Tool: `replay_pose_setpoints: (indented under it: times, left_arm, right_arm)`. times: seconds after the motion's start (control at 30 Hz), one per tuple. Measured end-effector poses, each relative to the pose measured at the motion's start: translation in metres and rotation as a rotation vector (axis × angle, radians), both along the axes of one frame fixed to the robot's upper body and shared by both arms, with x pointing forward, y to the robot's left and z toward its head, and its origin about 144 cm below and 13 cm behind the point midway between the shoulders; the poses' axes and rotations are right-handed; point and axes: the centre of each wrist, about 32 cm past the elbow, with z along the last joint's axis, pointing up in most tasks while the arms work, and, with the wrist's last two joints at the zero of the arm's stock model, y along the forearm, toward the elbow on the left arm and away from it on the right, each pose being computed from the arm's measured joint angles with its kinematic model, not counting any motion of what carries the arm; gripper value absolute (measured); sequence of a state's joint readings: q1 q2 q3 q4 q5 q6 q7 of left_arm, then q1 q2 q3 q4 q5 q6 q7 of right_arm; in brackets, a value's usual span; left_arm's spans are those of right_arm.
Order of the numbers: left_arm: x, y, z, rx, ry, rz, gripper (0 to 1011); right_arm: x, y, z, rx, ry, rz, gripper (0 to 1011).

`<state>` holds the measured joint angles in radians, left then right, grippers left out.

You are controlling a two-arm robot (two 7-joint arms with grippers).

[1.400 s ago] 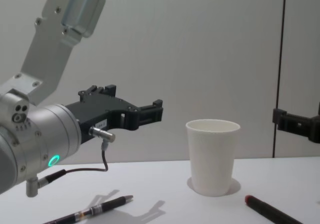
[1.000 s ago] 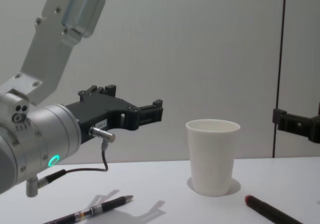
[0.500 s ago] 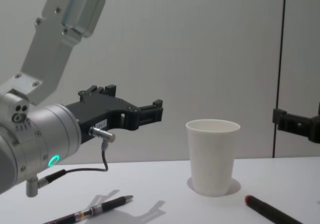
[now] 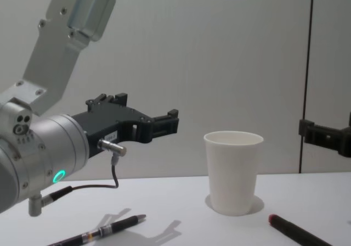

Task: Place the pen into the pen holder.

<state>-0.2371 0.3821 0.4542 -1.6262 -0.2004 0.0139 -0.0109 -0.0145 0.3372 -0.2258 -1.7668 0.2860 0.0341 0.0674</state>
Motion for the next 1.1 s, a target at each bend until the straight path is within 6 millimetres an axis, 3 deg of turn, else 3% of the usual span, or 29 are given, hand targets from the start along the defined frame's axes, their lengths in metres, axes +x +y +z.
replay_pose_setpoints:
  times: [0.73,1.1]
  left_arm:
    - [0.000,0.000,0.000,0.000,0.000,0.000,1001]
    - [0.000,0.000,0.000,0.000,0.000,0.000,1001]
  right_arm:
    - [-0.024,0.005,-0.002,-0.042,0.056,0.011,1002]
    - [-0.036,0.007,0.010,-0.077,0.112,-0.017,1001]
